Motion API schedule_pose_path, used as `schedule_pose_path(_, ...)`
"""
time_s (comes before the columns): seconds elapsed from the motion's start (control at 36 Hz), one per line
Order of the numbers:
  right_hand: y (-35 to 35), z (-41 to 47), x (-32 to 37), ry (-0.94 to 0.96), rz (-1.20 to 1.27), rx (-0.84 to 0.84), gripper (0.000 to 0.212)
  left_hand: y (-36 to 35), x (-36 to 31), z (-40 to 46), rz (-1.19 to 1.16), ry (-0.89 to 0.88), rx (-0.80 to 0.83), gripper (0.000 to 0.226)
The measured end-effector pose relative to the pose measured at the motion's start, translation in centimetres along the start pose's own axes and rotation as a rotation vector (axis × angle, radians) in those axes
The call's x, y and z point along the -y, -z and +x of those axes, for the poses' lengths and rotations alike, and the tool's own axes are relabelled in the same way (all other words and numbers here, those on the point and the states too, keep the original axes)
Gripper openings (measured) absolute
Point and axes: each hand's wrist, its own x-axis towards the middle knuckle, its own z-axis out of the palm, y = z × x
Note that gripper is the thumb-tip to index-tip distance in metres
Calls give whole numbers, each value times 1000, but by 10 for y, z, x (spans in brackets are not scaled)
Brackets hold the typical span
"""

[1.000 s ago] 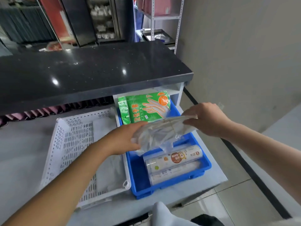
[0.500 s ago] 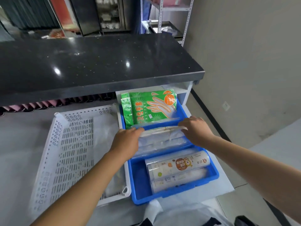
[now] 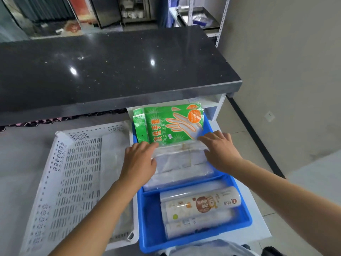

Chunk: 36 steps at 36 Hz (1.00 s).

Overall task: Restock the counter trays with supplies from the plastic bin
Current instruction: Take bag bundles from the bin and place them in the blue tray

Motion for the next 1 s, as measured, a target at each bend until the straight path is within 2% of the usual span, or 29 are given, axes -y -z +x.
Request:
schedule_pose_path(0.08, -10, -8, 1, 19, 49, -76, 52, -8, -3, -7, -38, -28, -48, 55)
schedule_pose_path(0.25, -16, -22, 3, -17, 204, -26, 55, -10, -7, -23, -37, 31, 28, 70)
schedule_pose_path(0.36, 0, -49, 8, -140, 438, -76, 59, -1, -12, -45, -233, 146, 21, 73)
schedule_pose_path(0.44, 12, -83, 11, -286, 631, -129, 57, 5, -25, -70, -421, 235, -58, 70)
schedule_pose_path(0.5, 16, -109, 13, -357, 712, -165, 54, 7, -39, -86, -527, 227, -109, 68)
schedule_pose_path(0.56, 16, -135, 14, -382, 725, -164, 54, 7, -51, -96, -561, 176, -96, 67)
schedule_pose_path(0.78, 5, -228, 16, -521, 778, -160, 66, -1, -84, -106, -434, -22, 88, 71)
schedule_pose_path(1.0, 1, -278, 14, -464, 743, -67, 61, -4, -122, -148, -465, 6, 68, 74)
